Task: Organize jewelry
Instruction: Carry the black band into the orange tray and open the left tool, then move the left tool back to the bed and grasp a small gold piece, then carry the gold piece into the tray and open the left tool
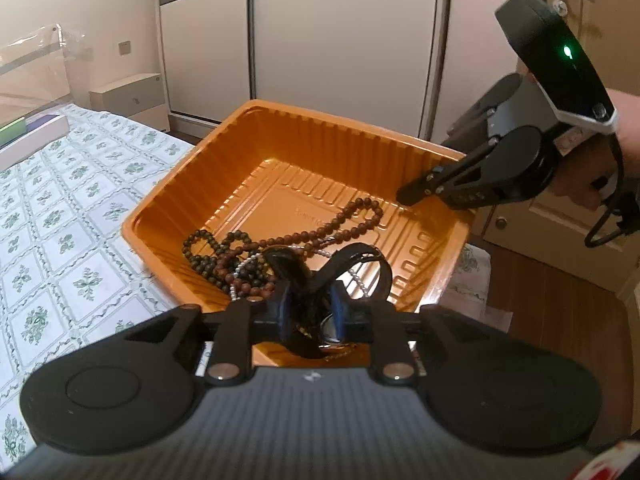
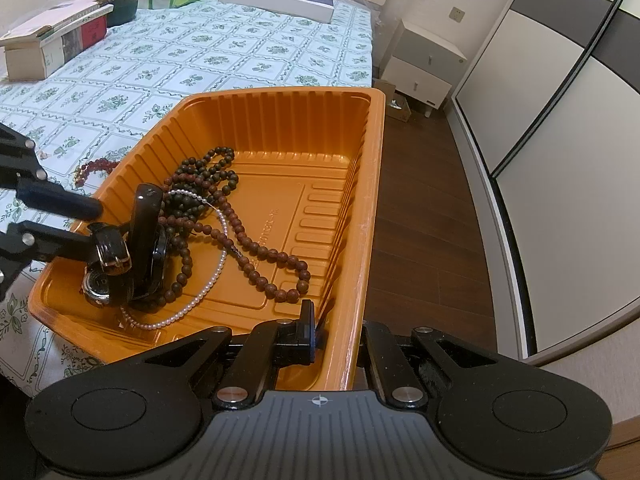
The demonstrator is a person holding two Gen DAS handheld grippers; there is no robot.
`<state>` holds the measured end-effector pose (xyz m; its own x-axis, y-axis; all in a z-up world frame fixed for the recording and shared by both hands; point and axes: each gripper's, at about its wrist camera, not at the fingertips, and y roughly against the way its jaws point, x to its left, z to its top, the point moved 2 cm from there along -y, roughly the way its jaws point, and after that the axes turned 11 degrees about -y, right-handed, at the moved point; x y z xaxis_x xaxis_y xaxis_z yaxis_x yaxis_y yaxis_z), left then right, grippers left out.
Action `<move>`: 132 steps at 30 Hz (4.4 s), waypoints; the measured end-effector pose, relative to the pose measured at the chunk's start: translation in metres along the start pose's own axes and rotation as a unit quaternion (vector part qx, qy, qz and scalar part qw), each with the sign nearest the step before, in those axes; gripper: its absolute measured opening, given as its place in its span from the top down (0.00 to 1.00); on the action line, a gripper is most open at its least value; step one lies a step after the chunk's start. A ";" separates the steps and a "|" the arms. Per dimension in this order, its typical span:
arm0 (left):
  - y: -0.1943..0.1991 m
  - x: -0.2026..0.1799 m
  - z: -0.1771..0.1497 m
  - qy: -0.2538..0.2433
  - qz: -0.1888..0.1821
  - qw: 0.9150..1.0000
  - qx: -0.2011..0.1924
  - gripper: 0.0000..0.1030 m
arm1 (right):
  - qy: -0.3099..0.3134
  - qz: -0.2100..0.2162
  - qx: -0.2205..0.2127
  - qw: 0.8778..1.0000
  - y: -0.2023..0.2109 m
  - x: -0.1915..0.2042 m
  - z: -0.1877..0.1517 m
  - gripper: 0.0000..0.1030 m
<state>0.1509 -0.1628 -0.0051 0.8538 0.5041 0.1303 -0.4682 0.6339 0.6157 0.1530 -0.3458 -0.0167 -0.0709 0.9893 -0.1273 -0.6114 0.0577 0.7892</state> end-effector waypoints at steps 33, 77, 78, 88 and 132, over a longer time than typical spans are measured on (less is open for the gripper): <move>0.014 0.052 -0.088 0.078 0.122 0.988 0.048 0.79 | 0.000 0.000 0.001 1.000 0.003 -0.001 0.000 0.95; -0.026 0.065 -0.081 0.056 0.145 0.986 0.059 0.78 | -0.003 0.001 0.004 1.000 -0.003 -0.003 -0.001 0.95; -0.027 0.064 -0.082 0.054 0.144 0.986 0.061 0.78 | -0.003 0.001 0.004 1.000 -0.003 -0.003 -0.001 0.95; -0.021 0.058 -0.080 0.039 0.140 0.987 0.064 0.91 | -0.003 0.001 0.004 1.000 -0.003 -0.003 -0.001 0.95; -0.014 -0.015 0.012 -0.015 0.027 0.999 -0.033 0.73 | -0.004 0.001 0.003 1.000 -0.001 -0.004 -0.001 0.95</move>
<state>0.1470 -0.1864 -0.0059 0.8325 0.5220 0.1857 -0.5275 0.6442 0.5539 0.1531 -0.3497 -0.0180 -0.0666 0.9905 -0.1205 -0.6066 0.0557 0.7931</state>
